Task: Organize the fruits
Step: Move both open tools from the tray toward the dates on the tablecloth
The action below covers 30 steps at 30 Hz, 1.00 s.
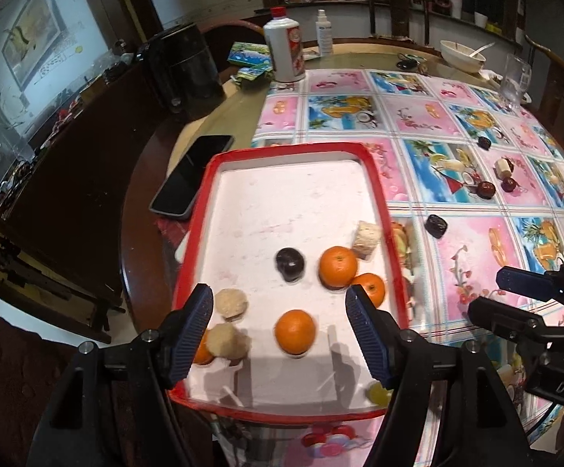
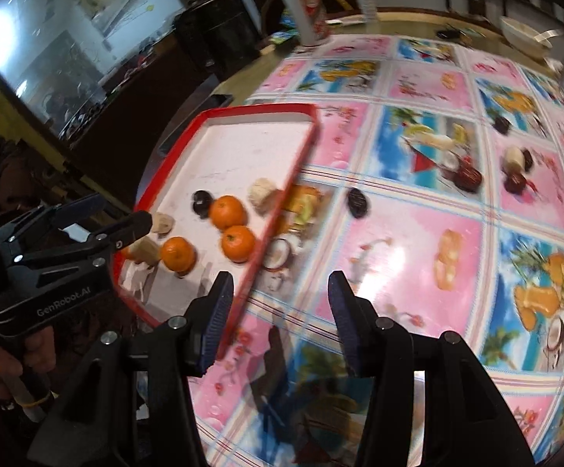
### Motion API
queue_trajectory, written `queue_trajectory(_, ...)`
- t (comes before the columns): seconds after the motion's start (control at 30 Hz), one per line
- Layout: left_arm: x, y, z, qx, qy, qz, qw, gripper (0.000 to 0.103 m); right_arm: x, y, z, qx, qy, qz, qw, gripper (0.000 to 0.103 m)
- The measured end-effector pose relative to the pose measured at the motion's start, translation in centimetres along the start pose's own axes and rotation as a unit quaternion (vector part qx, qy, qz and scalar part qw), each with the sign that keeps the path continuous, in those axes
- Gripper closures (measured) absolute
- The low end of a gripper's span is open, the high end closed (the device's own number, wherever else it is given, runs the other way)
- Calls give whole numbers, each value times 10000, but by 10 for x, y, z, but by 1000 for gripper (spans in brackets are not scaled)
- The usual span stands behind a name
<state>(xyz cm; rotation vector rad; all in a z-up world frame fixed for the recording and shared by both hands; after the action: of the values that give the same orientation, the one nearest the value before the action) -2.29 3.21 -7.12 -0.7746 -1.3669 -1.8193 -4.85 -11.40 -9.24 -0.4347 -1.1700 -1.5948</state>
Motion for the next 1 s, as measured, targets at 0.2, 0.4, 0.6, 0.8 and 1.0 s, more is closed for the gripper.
queue_trajectory(0.2,-1,13,-32,-211,-141,-12,9997,32,17,-6,-41,-422,-177,-94,9989,51)
queue_trajectory(0.4,0,27,-65,-412,-318,-79,9986,32,33,-7,-81,-778,-334,-198,9962,51)
queue_trajectory(0.6,1,36,-87,-566,-410,-127,9975,32,43,-9,-104,-956,-442,-251,9941,51)
queue_trajectory(0.8,2,45,-100,-646,-461,-185,9967,32,49,-10,-116,-1066,-471,-294,9927,51)
queue_trajectory(1.0,-2,44,-107,-715,-503,-143,9961,32,57,-8,-130,-1122,-560,-385,9914,51)
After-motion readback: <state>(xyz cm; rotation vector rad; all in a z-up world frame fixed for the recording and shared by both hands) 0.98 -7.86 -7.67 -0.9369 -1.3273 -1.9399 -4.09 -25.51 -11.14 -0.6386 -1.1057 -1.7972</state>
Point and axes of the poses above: each gripper's, at about its wrist camera, not at the fingertips, and x roughly against the way its jaws point, z to its left, y to its top, the point moved 7 cm from there along -x, roughly the way its jaws point, and after that the axes turned 5 degrees about y, right-handed, at the moved point
